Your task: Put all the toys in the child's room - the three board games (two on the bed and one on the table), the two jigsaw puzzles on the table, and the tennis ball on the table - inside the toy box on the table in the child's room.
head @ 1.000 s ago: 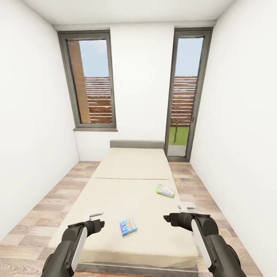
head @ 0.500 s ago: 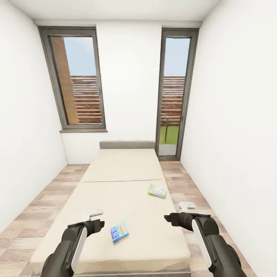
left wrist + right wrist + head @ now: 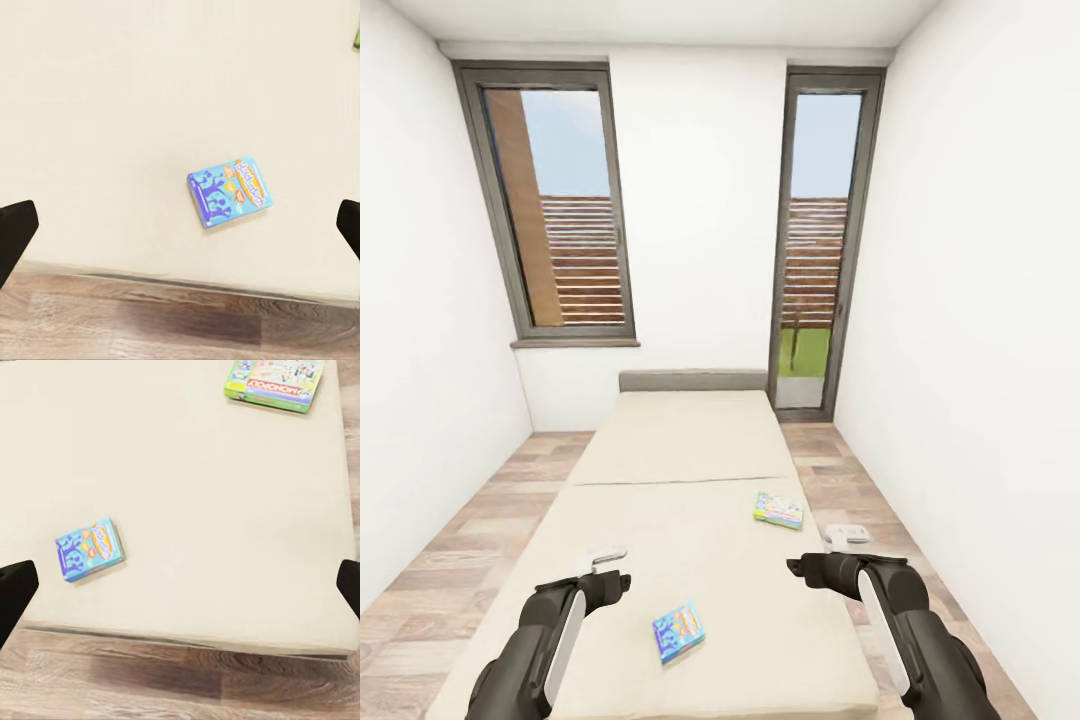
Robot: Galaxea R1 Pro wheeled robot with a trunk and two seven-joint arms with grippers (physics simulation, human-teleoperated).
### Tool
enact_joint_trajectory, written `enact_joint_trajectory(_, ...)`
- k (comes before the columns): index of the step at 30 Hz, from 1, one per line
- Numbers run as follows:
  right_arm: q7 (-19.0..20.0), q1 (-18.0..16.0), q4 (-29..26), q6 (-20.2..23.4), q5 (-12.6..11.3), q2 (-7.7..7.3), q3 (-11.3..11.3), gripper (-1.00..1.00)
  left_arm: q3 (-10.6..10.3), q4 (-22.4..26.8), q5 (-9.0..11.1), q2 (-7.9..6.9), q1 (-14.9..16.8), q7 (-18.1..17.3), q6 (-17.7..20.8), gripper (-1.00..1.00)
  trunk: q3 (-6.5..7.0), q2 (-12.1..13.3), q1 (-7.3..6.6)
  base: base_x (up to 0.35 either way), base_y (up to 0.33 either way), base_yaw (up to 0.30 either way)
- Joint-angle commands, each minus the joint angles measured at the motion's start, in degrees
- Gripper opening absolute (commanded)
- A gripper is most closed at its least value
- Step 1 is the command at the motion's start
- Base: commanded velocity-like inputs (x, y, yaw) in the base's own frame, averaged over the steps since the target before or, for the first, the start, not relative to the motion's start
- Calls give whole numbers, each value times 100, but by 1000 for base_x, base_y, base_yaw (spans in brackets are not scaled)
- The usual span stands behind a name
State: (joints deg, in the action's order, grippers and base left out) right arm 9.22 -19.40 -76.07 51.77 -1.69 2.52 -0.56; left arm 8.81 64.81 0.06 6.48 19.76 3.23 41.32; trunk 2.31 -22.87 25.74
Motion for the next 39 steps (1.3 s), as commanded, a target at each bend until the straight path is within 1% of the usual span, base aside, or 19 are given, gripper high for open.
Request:
enact_joint_trajectory(1,1,-2,-4,26,-16,2,-6,100,8,3,3,6,2,13,25,100,-3,-5,4,152,70,0)
enact_joint_trajectory(8,-3,-2,1,26,-13,3,-4,100,7,1,-2,11,2,27,25,100,-21,-5,4,66,22,0)
enact_joint_trajectory(19,1,-2,5,26,-9,3,-6,100,7,-4,-5,20,2,29,25,100,-84,-5,4,50,1,0)
enact_joint_trajectory(27,1,-2,5,26,-7,3,-6,100,7,-12,-11,20,2,34,25,100,-131,-5,4,124,53,0)
enact_joint_trajectory(30,-1,-2,5,26,-5,3,0,100,7,-33,-11,20,2,33,25,100,-149,-5,4,67,9,0)
enact_joint_trajectory(34,-4,-2,5,26,0,3,20,100,5,-182,-13,32,2,34,-2,100,-170,-5,4,130,3,0)
enact_joint_trajectory(36,-6,-2,0,26,-2,3,24,100,-11,-205,-14,50,2,35,-19,100,-179,-5,4,52,1,0)
enact_joint_trajectory(39,-6,-2,-3,26,-5,6,17,100,-95,-289,-9,71,15,40,-44,100,-189,-5,4,23,0,0)
